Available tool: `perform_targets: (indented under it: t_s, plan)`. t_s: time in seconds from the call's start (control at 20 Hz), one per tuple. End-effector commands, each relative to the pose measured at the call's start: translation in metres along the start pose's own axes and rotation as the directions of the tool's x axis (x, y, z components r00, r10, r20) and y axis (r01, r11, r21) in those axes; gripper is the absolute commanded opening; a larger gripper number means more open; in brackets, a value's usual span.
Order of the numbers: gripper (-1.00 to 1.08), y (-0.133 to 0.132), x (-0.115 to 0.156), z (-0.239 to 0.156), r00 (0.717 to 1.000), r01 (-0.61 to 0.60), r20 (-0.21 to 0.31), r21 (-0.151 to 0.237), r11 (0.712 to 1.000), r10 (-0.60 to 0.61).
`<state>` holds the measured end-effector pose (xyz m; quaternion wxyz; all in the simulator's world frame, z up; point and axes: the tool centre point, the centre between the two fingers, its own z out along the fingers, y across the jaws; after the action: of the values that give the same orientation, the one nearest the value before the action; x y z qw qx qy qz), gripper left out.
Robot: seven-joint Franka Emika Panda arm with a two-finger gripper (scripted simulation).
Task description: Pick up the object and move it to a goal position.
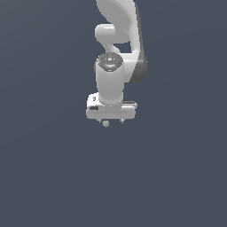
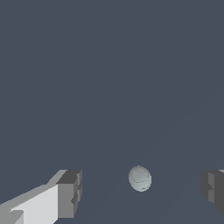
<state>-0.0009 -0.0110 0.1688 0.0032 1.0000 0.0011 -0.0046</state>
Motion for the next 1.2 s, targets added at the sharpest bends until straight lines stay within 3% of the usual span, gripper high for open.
perform_targets:
  t_s: [0.0, 0.65, 1.15]
  plan:
    - [1.00, 0.000, 0.000, 0.000, 1.000, 0.000, 0.000, 0.000, 1.000, 0.000]
    - [1.00, 0.023, 0.007, -0.014, 0.999, -0.032, -0.033, -0.021, 0.999, 0.031]
    - [1.00, 0.026, -0.007, 0.009, 0.998, 0.056, -0.027, -0.020, 0.998, -0.056]
